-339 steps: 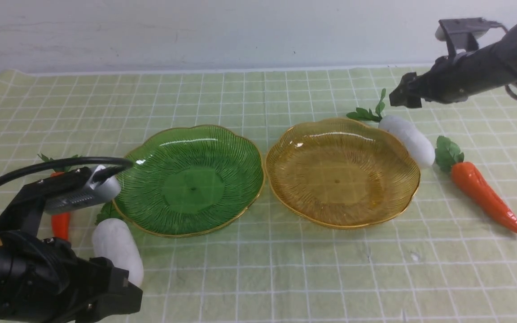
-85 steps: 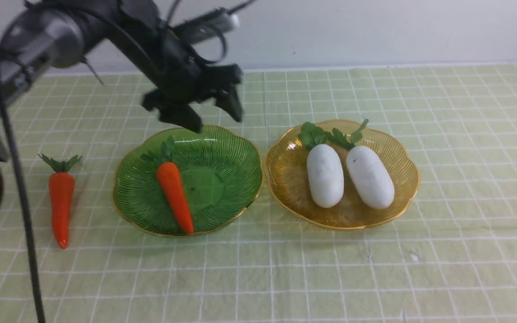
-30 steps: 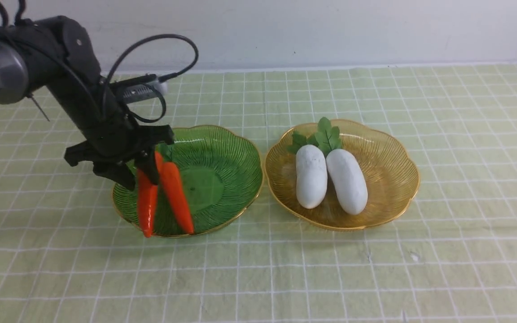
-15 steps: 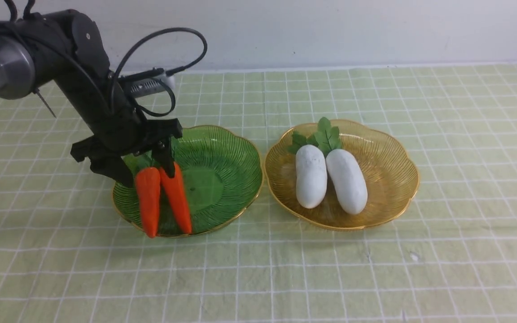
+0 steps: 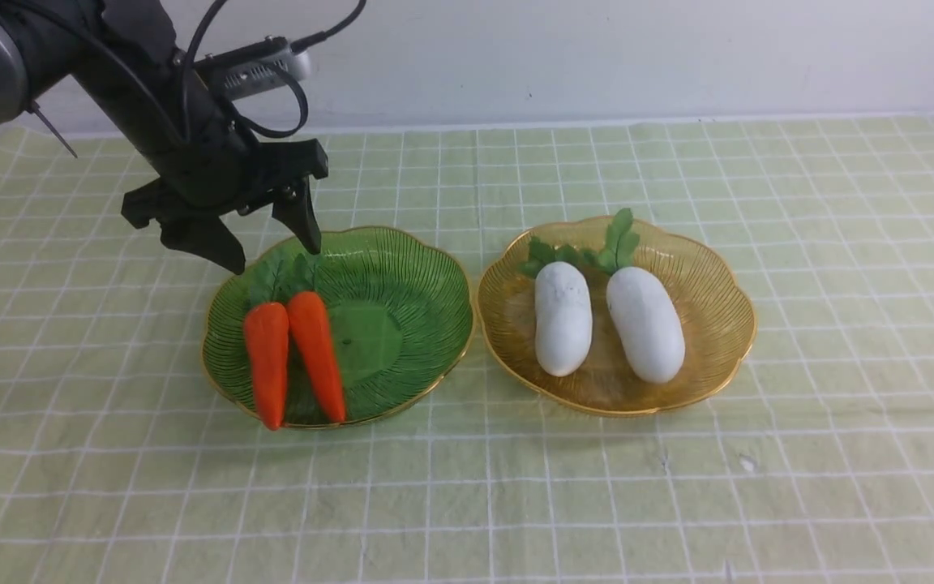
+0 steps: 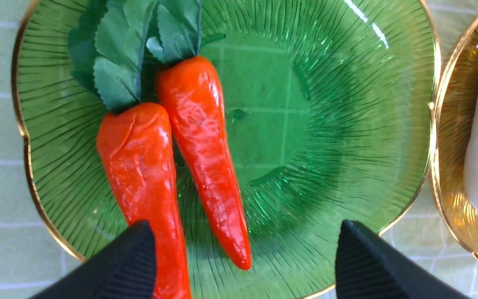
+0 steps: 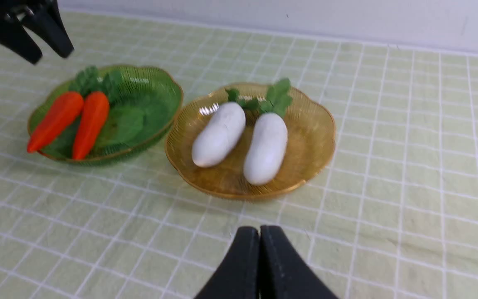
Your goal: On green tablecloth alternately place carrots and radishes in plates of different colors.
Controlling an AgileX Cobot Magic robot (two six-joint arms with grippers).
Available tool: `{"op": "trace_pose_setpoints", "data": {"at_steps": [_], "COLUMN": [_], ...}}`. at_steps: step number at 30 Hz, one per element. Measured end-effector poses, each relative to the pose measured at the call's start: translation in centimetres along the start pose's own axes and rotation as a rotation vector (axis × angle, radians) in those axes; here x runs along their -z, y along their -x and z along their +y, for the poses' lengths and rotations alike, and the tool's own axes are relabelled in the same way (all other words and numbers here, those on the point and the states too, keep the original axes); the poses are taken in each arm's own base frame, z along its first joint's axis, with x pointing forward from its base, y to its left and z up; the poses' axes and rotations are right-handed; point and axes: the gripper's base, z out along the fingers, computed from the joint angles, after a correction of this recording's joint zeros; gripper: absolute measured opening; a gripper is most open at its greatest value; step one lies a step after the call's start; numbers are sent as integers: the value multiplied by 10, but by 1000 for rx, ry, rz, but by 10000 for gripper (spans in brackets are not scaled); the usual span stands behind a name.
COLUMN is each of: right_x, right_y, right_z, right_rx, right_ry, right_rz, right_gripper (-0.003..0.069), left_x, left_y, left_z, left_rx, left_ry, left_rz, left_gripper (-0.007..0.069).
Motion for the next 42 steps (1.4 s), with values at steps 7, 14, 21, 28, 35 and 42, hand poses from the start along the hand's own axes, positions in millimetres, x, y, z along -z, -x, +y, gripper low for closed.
{"op": "trace_pose_setpoints", "data": {"at_steps": [7,14,21,28,35,42], "right_x": [-42,-48,-48,-48,-48,-51], "right_y": [-46,-49,-49,-49,-50,-78], "right_z": [5,7,7,7,7,5], "right_rx": [32,54,60,60,60,-7], "right_ry": [65,86,84,84,84,80], "right_rz": [-203,-309,-307,-307,-306,-291], "right_gripper": [-15,-15,-15,-15,-15,-15], "left_x": [0,0,4,76,142,167], "left_y": [0,1,2,-6,-35,-47], "left_z": [1,6,5,-10,-17,-17], "left_rx": [-30,-108,-123,-175,-216,-238], "left_ry": [10,64,67,21,-7,0], "left_rz": [-2,-9,-20,-196,-326,-385], "left_gripper": [381,136,1,-8,-8,-8]}}
